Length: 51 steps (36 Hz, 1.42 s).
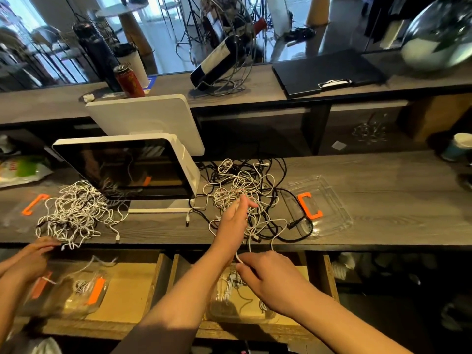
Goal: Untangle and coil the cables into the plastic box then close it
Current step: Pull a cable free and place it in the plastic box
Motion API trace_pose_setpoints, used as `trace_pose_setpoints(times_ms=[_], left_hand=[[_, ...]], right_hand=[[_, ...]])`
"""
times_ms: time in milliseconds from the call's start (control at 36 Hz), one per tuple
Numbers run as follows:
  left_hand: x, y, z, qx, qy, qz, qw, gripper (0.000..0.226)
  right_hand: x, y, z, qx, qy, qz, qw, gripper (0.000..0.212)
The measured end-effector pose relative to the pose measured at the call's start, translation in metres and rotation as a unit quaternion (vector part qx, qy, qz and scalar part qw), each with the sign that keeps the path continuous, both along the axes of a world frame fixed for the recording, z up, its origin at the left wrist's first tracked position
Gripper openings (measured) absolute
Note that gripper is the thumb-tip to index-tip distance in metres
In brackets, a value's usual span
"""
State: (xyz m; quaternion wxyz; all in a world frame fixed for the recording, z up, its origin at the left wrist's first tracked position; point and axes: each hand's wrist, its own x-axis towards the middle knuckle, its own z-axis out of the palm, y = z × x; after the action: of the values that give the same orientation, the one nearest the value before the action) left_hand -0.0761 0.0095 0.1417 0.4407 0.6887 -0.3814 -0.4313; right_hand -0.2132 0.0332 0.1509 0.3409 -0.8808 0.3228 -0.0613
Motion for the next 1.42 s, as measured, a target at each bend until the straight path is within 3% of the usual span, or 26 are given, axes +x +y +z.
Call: trace_pose_setpoints(times_ms=[250, 361, 500, 611, 694, 889, 1139, 1250, 1417], left_hand=[[-0.007, 0.012, 0.0, 0.089, 0.12, -0.12, 0.981, 0.081], [-0.011, 0.02, 0.009, 0.173, 0.248, -0.146, 0.942, 0.087], [-0.003, 0.018, 0.012, 0.176, 0.347, -0.209, 0.897, 0.092], [0.005, 0.022, 0.015, 0.157, 0.299, -0.282, 0.898, 0.064], [0.007, 0.026, 0.019, 0.162, 0.231, -0.265, 0.922, 0.039], [0.006, 0.029, 0.018, 0.14, 0.115, -0.2, 0.963, 0.04], [0.01, 0.031, 0.021, 0.057, 0.118, -0.179, 0.975, 0.055], [0.008, 0.033, 0.023, 0.013, 0.196, -0.177, 0.964, 0.047], [0.005, 0.034, 0.026, -0.029, 0.249, -0.131, 0.959, 0.046]], right_hand=[[-0.011, -0.041, 0.009, -0.048, -0.084, -0.019, 0.995, 0.019], [-0.015, -0.058, 0.014, -0.053, -0.132, -0.063, 0.988, 0.029], [-0.017, -0.077, 0.012, -0.052, -0.154, -0.116, 0.98, 0.034], [-0.018, -0.079, 0.008, -0.039, -0.165, -0.108, 0.98, 0.018], [-0.019, -0.077, 0.007, -0.029, -0.186, -0.123, 0.974, 0.016], [-0.021, -0.066, 0.002, -0.07, -0.22, -0.158, 0.96, 0.012], [-0.024, -0.056, -0.004, 0.013, -0.233, -0.217, 0.948, 0.038], [-0.023, -0.051, -0.009, 0.065, -0.234, -0.225, 0.944, 0.047], [-0.023, -0.047, -0.012, 0.099, -0.234, -0.214, 0.943, 0.032]])
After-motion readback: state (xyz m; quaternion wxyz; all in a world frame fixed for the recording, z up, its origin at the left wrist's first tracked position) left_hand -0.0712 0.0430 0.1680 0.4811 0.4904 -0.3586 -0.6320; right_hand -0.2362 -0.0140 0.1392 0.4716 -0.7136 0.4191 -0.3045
